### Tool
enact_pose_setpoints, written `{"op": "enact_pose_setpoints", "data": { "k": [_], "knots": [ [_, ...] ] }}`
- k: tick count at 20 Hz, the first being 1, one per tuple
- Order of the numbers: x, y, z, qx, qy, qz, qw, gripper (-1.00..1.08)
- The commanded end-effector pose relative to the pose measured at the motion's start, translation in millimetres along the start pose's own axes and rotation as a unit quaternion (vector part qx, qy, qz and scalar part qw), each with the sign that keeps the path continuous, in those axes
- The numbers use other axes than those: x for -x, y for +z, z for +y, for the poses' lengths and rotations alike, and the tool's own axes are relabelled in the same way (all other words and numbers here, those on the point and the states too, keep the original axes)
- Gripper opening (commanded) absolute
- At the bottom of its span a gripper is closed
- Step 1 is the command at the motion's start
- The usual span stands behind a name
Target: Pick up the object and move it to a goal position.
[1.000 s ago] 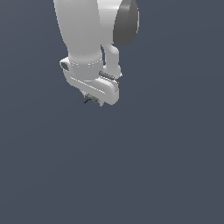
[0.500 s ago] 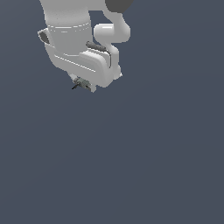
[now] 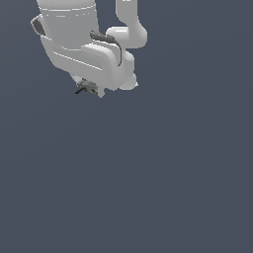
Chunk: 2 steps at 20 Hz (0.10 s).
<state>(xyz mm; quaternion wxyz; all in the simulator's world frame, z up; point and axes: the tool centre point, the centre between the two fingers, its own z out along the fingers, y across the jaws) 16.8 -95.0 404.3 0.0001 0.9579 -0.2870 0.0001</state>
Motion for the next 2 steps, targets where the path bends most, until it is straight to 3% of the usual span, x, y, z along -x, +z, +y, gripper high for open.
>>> {"op": "enact_pose_setpoints", "data": {
  "k": [1, 2],
  "knots": [
    [-0.5, -0.7, -0.3, 0.0, 0.0, 0.0, 1.0, -1.0],
    [-0.5, -0.5, -0.3, 0.0, 0.0, 0.0, 1.0, -1.0]
  ]
}}
